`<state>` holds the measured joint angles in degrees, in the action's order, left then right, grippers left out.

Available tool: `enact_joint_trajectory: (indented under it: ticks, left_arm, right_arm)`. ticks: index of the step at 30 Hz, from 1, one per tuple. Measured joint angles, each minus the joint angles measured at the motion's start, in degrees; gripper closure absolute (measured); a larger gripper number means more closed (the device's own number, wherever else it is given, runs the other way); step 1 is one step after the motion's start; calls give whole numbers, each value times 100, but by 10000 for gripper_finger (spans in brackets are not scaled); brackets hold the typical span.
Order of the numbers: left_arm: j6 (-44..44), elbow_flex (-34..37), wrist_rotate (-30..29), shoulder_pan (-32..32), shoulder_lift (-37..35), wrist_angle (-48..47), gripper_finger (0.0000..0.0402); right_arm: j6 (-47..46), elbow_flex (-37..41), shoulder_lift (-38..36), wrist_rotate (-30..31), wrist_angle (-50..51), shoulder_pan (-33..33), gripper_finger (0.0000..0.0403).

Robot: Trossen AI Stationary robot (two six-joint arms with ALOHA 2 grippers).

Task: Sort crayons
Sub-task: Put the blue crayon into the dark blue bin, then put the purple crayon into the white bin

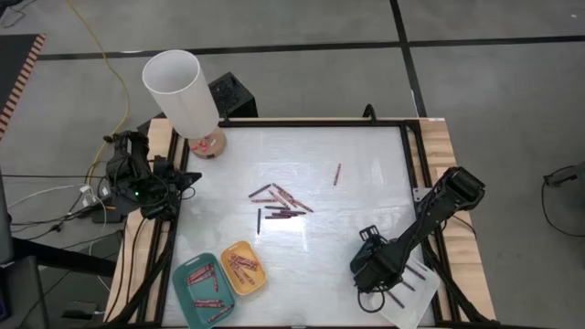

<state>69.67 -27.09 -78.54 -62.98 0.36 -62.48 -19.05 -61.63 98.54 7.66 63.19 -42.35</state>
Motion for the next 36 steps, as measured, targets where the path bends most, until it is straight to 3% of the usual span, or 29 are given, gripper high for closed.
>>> enact_joint_trajectory:
  ticks: [15,30,36]
  left_arm:
    - [0,0,-15,0,-2,0,401]
    - [0,0,-9,0,-2,0,402]
    - [0,0,-9,1,-1,0,401]
  right_arm:
    - [-11,-558,0,71,461,0,320]
    - [-367,-1742,2,15,1262,187,315]
    - [-344,-2258,2,252,1000,536,315]
